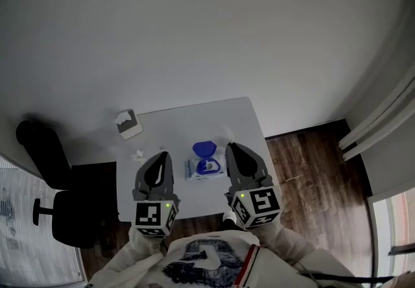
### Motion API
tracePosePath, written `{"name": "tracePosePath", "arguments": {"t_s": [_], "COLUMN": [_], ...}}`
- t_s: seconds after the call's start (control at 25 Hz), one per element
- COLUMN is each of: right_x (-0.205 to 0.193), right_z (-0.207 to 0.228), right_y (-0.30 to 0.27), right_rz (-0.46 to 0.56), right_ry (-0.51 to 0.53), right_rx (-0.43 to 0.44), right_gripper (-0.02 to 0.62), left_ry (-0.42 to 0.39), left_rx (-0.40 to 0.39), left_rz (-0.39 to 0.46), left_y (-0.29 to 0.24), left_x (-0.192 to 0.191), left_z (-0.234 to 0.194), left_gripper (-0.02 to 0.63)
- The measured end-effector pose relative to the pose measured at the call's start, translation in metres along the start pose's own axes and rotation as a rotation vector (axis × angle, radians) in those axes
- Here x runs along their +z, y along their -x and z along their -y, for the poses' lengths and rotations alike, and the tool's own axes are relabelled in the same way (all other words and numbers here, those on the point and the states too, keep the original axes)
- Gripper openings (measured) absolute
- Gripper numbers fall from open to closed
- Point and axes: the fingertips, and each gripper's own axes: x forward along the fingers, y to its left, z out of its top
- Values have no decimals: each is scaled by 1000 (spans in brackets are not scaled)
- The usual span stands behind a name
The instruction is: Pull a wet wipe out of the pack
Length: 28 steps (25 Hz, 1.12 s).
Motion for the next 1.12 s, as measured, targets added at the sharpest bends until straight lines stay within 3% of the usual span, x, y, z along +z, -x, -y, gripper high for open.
{"name": "tracePosePath", "arguments": {"t_s": [0.84,1.12], "right_x": [-12,-6], "right_z": [-105,-106], "right_y": [99,121], "right_rz": [-28,-20], "right_ry": [62,55], "right_rx": [-77,-86], "right_gripper": [12,12], "left_ry": [12,16], "left_rx": [-45,-60], "left_rz": [23,42], "left_y": [148,160], "left_x": [-12,-6], "left_z": [-2,10], "left_gripper": [5,5]}}
